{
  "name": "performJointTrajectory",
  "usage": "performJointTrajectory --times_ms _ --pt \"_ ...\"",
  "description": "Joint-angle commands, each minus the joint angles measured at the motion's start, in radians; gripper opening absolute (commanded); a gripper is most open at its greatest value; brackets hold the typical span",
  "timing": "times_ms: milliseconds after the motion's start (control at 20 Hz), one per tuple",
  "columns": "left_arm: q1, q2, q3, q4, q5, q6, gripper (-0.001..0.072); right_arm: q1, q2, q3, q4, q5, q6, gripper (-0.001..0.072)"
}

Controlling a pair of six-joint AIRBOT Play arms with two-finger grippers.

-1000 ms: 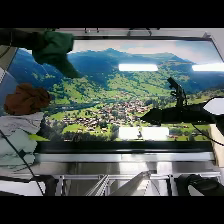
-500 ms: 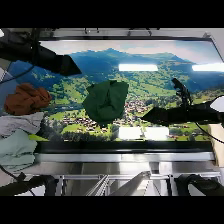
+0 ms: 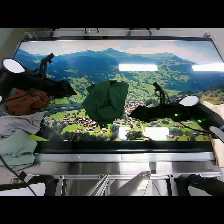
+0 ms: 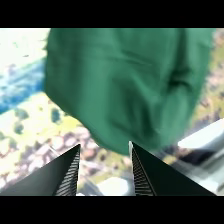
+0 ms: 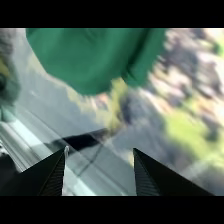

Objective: Fold the shirts.

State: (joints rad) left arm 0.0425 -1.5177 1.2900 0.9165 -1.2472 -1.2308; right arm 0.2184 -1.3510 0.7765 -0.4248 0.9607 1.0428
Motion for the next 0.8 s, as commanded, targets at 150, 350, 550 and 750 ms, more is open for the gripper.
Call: performJointTrajectory --times_ms 150,350,550,750 --pt "-0.037 -0.324 0.135 -0.027 0.011 0.011 0.0339 0.158 -0.374 0.224 0.206 -0.063 -0.088 0.0459" --pt "-0.082 -0.462 0.274 -0.029 -0.073 0.009 0.0334 0.162 -0.471 0.339 0.227 -0.023 -0.074 0.0226" --pt "-0.090 -0.504 0.422 -0.146 -0.217 0.015 0.0009 0.116 -0.391 0.369 0.220 0.128 -0.129 0.0022" --pt "-0.057 -0.325 0.547 -0.503 -0.374 0.037 0.0009 -0.034 -0.146 0.369 0.280 0.386 -0.123 0.0022"
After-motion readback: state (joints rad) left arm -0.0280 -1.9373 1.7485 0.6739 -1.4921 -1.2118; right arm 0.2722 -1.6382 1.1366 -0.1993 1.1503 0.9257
